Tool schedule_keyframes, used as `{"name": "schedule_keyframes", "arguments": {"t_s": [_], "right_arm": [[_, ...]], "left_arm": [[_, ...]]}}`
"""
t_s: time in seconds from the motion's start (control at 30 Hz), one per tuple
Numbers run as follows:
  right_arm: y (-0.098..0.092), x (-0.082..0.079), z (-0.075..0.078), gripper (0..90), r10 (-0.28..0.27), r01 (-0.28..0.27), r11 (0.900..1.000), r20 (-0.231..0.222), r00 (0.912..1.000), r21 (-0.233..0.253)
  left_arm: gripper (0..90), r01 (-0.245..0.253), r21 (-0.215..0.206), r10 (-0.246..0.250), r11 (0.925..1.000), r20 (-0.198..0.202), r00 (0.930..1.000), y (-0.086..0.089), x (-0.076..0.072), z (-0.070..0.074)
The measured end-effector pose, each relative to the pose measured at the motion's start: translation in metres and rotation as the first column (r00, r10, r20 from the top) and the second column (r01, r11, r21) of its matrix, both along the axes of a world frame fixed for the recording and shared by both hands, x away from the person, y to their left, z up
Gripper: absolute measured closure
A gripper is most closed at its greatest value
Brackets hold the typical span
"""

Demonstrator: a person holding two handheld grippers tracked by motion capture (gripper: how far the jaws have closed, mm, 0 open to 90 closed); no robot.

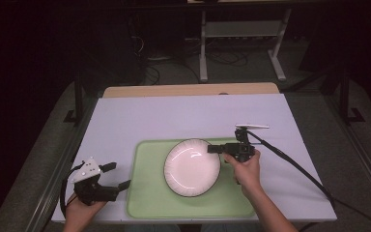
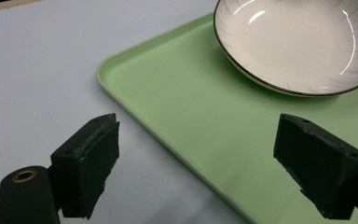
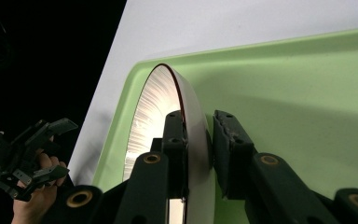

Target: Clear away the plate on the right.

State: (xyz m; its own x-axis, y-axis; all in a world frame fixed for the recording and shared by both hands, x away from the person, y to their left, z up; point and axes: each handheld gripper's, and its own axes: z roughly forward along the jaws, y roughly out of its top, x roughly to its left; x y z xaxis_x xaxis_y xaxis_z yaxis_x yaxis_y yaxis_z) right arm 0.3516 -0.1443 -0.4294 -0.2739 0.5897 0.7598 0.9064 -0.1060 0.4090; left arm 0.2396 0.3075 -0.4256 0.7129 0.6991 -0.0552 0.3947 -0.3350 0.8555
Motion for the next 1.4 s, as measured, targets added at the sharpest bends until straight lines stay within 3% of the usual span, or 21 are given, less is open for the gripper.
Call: {"name": "schedule_keyframes", "arguments": {"t_s": [0.3, 0.63, 0.83, 1.03, 1.2, 1.4], "right_arm": [[0.001, -0.002, -0.003, 77.8, -0.007, 0.007, 0.998, 0.011, 0.9999, -0.059], [0.001, -0.005, -0.005, 79.1, -0.006, 0.008, 0.996, 0.014, 0.9999, -0.094], [0.002, -0.008, -0.011, 79.6, -0.007, 0.007, 0.993, 0.002, 1.0000, -0.116], [0.002, -0.011, -0.023, 76.5, -0.014, 0.008, 0.985, -0.034, 0.9993, -0.171], [0.001, -0.012, -0.024, 74.2, -0.016, 0.012, 0.988, -0.029, 0.9994, -0.154], [0.000, -0.015, -0.022, 74.7, -0.011, 0.010, 0.985, -0.008, 0.9999, -0.172]], "left_arm": [[14.1, 0.001, 0.002, -0.001, 1.0000, -0.001, 1.0000, 0.000, 0.000, 0.000], [14.1, 0.002, 0.002, -0.002, 1.0000, 0.000, 1.0000, 0.000, 0.000, 0.000], [14.1, 0.001, 0.002, -0.001, 1.0000, 0.001, 1.0000, 0.000, 0.000, 0.000], [14.1, 0.003, 0.004, -0.003, 1.0000, -0.001, 1.0000, -0.001, 0.000, 0.000], [14.1, 0.006, 0.007, -0.006, 1.0000, -0.001, 1.0000, -0.001, 0.000, 0.000], [14.1, 0.004, 0.006, -0.004, 1.0000, 0.000, 1.0000, -0.001, 0.000, 0.000]]}}
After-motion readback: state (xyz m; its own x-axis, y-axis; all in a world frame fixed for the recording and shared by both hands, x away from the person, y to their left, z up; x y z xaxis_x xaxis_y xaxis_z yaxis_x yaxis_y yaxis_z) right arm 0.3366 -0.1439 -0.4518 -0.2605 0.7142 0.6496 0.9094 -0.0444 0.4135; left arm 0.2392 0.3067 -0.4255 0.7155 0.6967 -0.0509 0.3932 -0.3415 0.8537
